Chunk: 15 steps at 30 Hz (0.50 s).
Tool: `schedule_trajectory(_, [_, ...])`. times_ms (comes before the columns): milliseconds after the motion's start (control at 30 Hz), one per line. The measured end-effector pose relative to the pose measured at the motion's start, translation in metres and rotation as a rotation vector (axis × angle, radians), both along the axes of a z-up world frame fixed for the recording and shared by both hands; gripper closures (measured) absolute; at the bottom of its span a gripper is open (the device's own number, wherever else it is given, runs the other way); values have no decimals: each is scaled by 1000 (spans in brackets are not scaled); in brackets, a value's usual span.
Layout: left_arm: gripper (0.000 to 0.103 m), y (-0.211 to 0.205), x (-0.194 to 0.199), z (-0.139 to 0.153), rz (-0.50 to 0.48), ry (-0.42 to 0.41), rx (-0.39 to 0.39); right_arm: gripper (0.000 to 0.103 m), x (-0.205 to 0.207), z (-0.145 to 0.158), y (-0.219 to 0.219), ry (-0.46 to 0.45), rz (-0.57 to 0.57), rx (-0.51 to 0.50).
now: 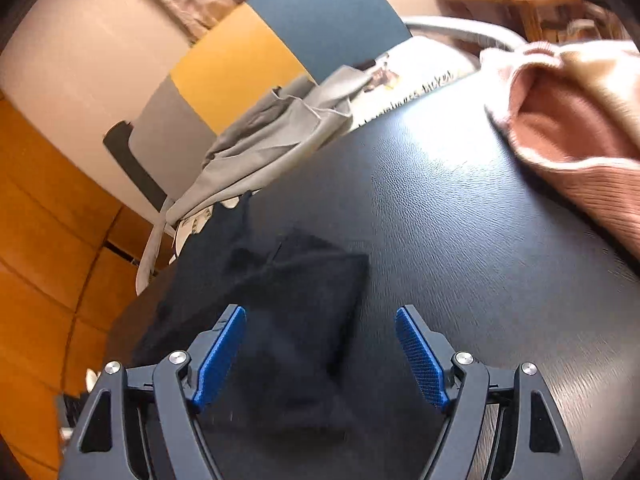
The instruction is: Fold clothes
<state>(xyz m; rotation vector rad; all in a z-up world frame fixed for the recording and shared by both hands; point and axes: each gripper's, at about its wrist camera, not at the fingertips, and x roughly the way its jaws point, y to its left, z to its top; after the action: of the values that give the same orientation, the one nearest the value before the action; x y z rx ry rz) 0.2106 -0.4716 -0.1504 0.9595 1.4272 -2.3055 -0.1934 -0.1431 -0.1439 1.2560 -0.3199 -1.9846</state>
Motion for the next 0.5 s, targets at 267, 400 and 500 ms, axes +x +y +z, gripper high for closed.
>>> schedule_trajectory(267, [88, 2, -28, 11, -65, -121, -164, 74, -27, -23, -25, -88, 53, 24])
schedule_trajectory(400, [97, 4, -36, 30, -79, -126, -270, 92, -18, -9, -43, 8, 124, 80])
schedule_trajectory(500, [99, -11, -23, 43, 17, -40, -247, 92, -7, 24, -56, 188, 147, 120])
